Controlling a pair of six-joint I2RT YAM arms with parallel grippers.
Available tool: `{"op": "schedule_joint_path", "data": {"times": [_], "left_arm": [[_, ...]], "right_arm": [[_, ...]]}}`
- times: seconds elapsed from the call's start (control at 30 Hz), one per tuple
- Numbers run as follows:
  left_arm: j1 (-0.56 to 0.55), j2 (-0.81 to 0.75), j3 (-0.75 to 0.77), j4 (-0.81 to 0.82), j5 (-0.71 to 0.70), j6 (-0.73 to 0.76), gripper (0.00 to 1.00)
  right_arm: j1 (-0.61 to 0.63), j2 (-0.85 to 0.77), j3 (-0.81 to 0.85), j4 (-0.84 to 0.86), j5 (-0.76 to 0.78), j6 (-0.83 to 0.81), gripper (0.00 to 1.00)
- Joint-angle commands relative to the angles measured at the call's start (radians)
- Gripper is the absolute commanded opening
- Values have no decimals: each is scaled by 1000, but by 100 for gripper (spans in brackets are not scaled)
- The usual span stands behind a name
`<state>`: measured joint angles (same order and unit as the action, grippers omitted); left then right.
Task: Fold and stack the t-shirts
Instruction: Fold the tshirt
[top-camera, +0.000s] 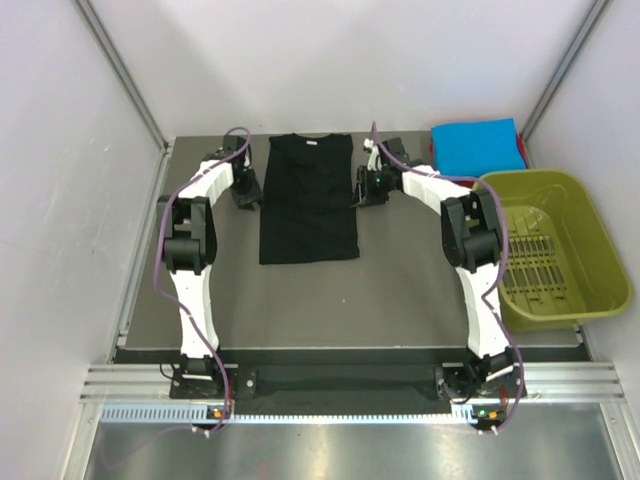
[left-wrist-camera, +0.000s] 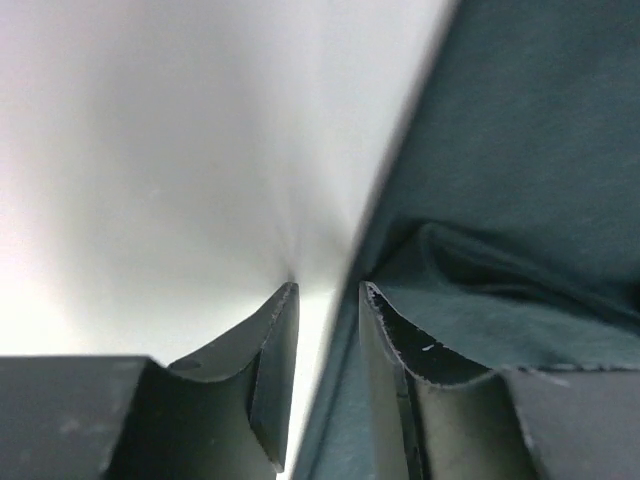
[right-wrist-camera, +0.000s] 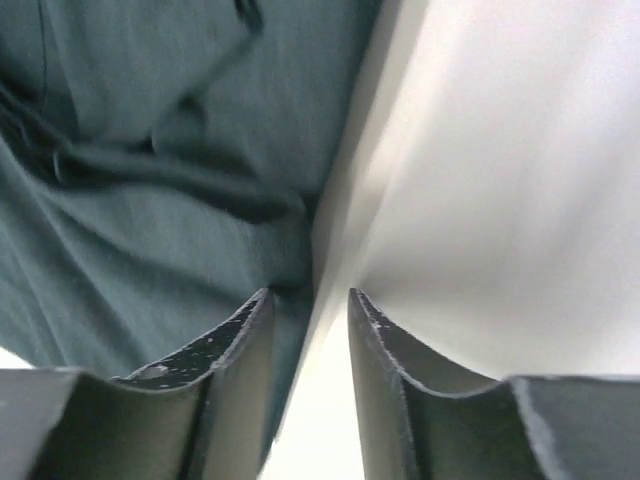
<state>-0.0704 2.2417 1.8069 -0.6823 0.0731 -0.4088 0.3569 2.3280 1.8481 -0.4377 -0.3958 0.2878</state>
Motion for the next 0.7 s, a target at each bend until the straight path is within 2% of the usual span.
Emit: {"op": "schedule_joint_path", "data": {"times": [0.0, 0.13, 0.17, 0.27, 0.47, 0.67], "left_arm": [[14, -89, 28, -112, -61, 8, 36], [-2, -233, -125, -109, 19, 15, 38], [-5, -263, -224, -90, 40, 16, 39], [-6, -350, -384, -40, 118, 16, 39], [-6, -439, -575, 0, 140, 41, 41], [-6, -478, -662, 49, 212, 30, 45]], "right_arm": [[-4, -159, -88, -26, 3, -33, 38], [23, -342, -303, 11, -23, -58, 42], [28, -367, -375, 28, -31, -55, 42], [51, -442, -498, 69, -35, -42, 43], [100, -475, -608, 117, -21, -35, 45], [142, -469, -644, 163, -14, -9, 45]]}}
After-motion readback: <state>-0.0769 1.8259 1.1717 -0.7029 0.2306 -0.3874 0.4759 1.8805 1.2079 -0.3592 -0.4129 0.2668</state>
